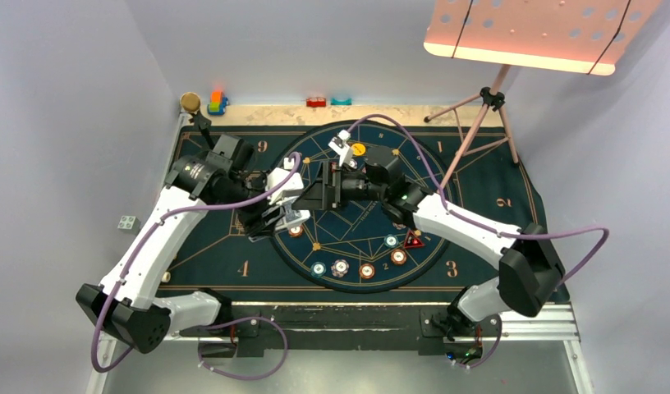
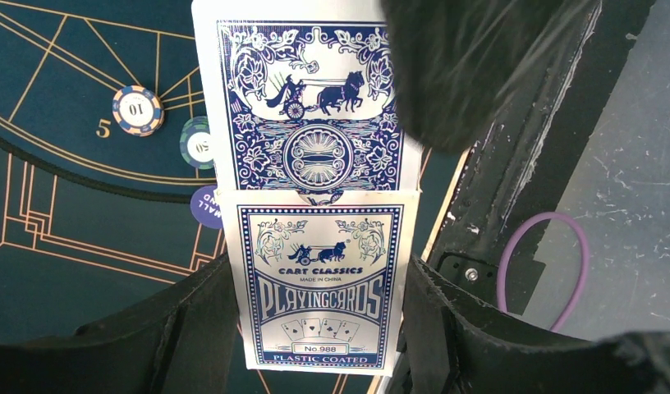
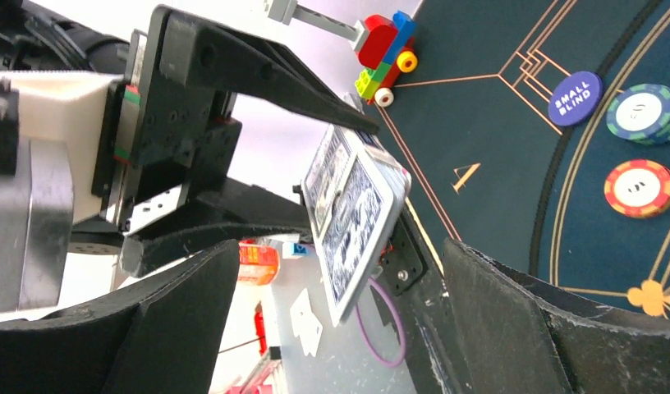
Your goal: Distribute texas hold em gaming equipment
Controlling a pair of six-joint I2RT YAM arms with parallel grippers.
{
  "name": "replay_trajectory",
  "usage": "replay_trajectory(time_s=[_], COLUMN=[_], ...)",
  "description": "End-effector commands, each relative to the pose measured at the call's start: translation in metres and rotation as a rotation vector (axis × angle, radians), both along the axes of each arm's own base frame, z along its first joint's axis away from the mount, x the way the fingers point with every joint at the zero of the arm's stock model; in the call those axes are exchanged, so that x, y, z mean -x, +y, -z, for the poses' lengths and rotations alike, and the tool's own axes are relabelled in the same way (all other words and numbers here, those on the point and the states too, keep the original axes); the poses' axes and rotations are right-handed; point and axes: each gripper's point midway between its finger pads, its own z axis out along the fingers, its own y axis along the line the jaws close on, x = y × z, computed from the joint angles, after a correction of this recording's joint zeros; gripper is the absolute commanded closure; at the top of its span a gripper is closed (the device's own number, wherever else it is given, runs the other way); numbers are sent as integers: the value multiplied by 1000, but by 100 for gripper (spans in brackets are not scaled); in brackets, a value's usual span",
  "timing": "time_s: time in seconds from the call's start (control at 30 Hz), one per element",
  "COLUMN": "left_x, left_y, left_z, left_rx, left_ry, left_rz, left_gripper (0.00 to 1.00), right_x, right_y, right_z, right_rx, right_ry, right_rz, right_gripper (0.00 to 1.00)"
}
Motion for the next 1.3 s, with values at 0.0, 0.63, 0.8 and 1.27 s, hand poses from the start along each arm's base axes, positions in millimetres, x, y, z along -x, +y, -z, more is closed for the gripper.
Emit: replay_trajectory(time_s=[0.0,0.63,0.8,1.27], left_x=[-1,-15,-19,-4], left_y=[-6,-13,-13,-10], left_z=[-13,-20,-19,-4], left_rx=[27,57,51,40], left_ry=[-21,-70,-78,-41], left_rz=[-1,-29,-36,26], left_gripper=[79,79,72,0], right_x=[0,14,19,19], right_y=[21,58,57,56], right_z=[-35,-16,-18,-21], right_rx=[-103,-144,-175,-190], right_ry=[-53,56,66,69], right_rz=[-52,-139,-157,-159], right_gripper=[2,67,73,76])
